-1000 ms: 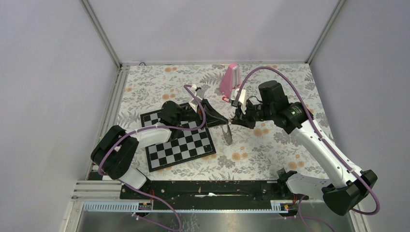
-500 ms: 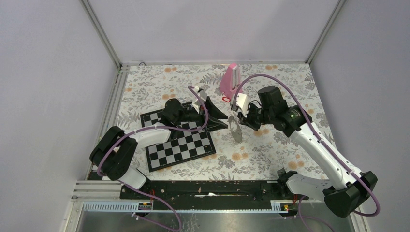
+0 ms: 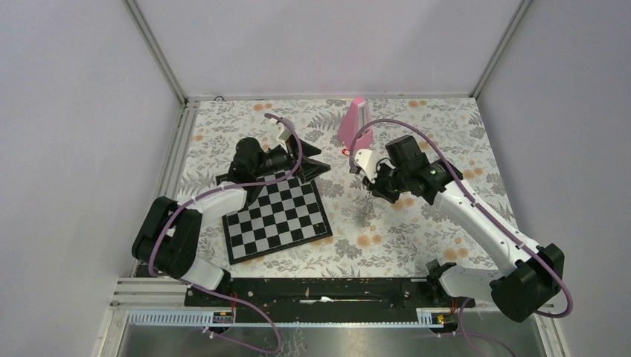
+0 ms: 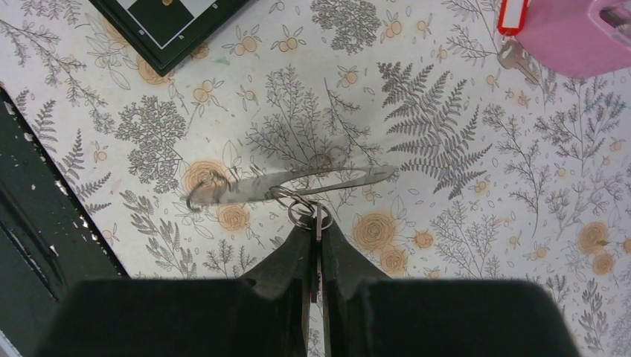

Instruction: Put the keys on the keyring

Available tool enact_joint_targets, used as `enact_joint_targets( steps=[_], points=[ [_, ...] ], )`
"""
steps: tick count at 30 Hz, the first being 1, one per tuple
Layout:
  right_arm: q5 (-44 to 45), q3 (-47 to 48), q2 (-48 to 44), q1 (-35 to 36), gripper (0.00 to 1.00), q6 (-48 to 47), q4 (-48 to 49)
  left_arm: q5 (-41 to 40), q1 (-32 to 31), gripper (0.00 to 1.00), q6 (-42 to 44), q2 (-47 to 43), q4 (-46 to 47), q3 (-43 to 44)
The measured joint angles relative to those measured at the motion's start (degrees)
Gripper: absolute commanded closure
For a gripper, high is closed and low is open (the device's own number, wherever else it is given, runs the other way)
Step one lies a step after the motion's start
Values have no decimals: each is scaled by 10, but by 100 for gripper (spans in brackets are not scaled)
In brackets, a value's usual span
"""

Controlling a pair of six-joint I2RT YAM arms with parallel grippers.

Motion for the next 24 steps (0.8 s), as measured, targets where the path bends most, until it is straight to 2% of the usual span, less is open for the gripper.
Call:
enact_joint_targets(
  steps=[5,10,15,24],
  points=[
    [-6,-6,0,-48,94,-3,7,-6,19,1,-4,0,-19,0],
    [-2,-61,-4,-126,93,-25,19,-5,25,1,-6,0,-21,0],
    [7,-118,-11,-160,93,-45,17,-5,32,1,-5,0,-31,1],
    [28,-154,20,-227,92,-58,27,-5,33,1,1,1,-95,19]
  ],
)
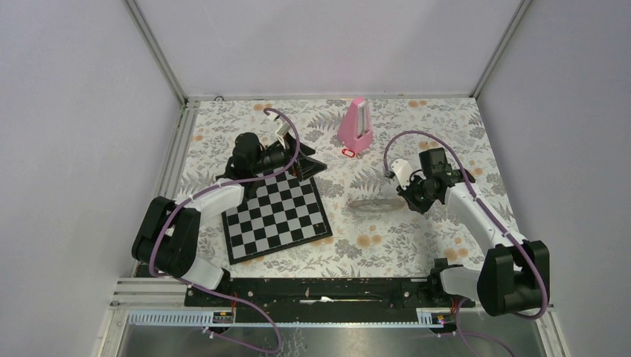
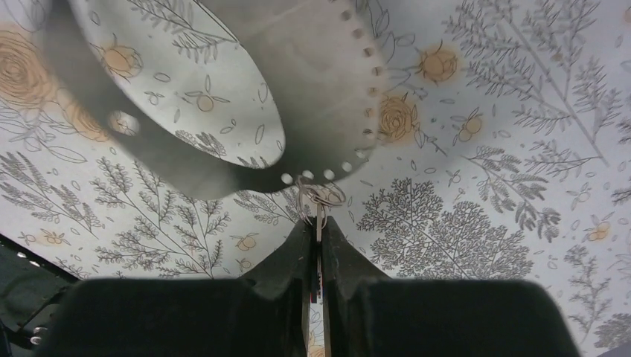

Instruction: Put the keys on the keyring

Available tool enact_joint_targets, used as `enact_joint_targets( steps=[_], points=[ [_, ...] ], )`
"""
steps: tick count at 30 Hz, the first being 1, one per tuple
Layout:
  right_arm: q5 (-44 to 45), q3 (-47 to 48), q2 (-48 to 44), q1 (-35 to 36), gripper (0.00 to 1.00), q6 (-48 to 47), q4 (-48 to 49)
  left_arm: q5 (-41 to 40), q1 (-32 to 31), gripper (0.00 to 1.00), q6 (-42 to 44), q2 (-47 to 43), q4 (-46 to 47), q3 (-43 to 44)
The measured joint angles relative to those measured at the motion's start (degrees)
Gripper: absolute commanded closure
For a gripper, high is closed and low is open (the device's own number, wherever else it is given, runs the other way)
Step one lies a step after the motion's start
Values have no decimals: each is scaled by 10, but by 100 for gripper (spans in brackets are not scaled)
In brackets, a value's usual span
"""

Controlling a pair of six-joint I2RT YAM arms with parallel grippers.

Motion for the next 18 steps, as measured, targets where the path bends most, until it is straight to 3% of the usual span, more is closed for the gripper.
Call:
enact_joint_targets(
  steps=[13,18],
  points=[
    [4,-14,100,-56,80,-27,23,15,0,1,37,0,-57,5],
    [4,-13,143,-79,67,-35,27,17,0,1,70,2,-98,17]
  ],
)
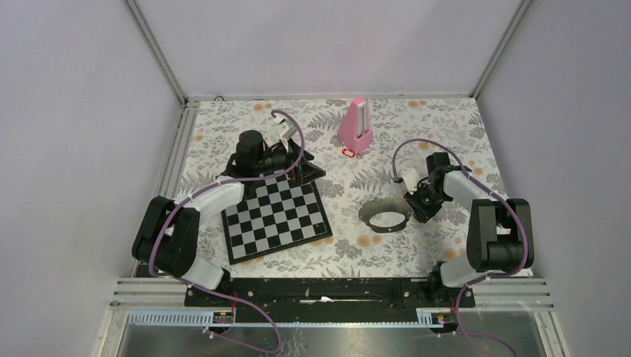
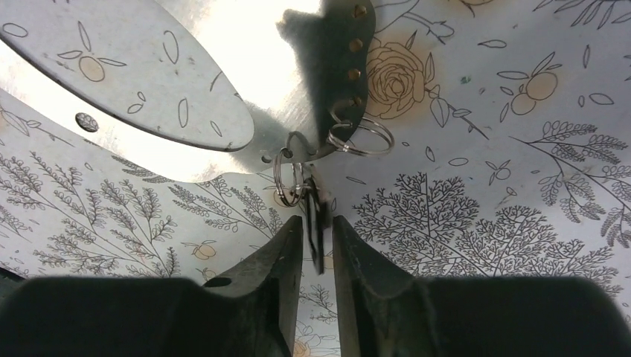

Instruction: Put the keys on the keyring

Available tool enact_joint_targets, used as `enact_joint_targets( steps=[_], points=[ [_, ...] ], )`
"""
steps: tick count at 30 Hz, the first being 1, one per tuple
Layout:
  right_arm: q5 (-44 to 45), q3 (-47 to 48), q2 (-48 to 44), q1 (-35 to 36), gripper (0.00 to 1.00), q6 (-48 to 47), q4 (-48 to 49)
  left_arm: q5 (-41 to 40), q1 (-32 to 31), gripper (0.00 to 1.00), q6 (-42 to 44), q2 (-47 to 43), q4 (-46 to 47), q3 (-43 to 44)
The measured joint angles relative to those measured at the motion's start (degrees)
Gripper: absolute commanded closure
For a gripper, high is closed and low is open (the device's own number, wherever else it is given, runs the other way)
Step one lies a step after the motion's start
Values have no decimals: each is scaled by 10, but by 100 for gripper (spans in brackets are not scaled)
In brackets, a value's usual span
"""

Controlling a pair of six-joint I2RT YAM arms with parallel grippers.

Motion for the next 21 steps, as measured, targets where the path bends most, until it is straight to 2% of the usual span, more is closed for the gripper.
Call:
enact_joint_targets(
  steps=[3,7,11,15,21],
  points=[
    [0,2,10,-4,54,-2,0,-3,0,1,18,0,-20,3],
    [5,8,11,-15,45,-4,0,-12,3,1,40,-1,-47,3],
    [7,26,3,-22,30,2,-5,-29,9,1,58,-11,-76,3],
    [-17,54,-30,-22,28,14,-13,-64,11,1,77,-37,-104,4],
    [-79,85,-73,-22,32,65,2,-89,15,1,108,-71,-148,9]
  ],
)
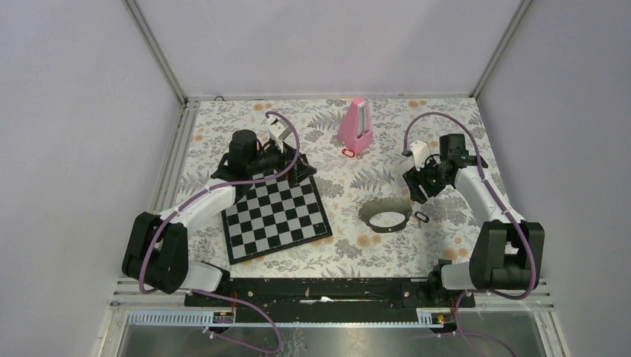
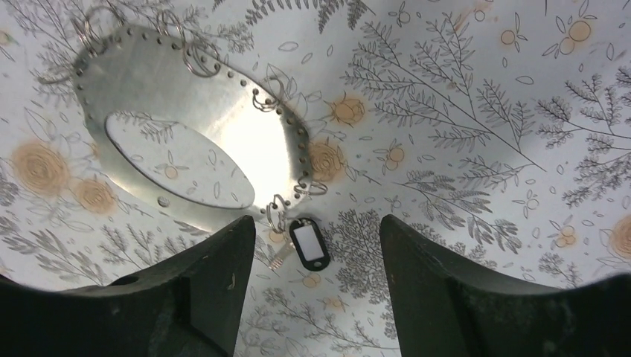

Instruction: Put the keys on the keyring

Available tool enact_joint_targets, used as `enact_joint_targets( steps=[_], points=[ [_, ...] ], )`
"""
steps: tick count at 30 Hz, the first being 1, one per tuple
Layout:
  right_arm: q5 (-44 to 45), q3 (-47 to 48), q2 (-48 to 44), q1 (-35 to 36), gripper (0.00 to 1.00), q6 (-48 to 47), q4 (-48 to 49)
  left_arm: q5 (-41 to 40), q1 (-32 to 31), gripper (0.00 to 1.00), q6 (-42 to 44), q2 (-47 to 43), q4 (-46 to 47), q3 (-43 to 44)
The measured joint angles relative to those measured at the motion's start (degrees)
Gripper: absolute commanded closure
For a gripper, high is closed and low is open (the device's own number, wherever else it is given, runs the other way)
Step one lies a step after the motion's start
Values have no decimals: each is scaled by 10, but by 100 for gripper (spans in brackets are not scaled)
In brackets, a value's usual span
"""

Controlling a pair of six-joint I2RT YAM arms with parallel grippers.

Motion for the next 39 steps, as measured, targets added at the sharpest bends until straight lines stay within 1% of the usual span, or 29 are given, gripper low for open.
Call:
enact_joint_targets(
  steps=[3,9,15,23,34,39],
  points=[
    [-10,0,3,0,35,38,12,-3,2,1,8,-11,-14,5],
    [-11,-1,40,0,36,111,30,-5,2,1,8,-15,-42,11],
    [-5,-5,73,0,38,153,34,6,2,1,3,-12,-47,11],
    [0,-5,111,0,50,174,32,24,2,1,-13,-5,-47,11],
    [3,-5,134,0,52,180,23,39,2,1,-23,-5,-46,11],
    [4,-5,157,0,55,182,23,45,2,1,-27,-5,-44,11]
  ],
)
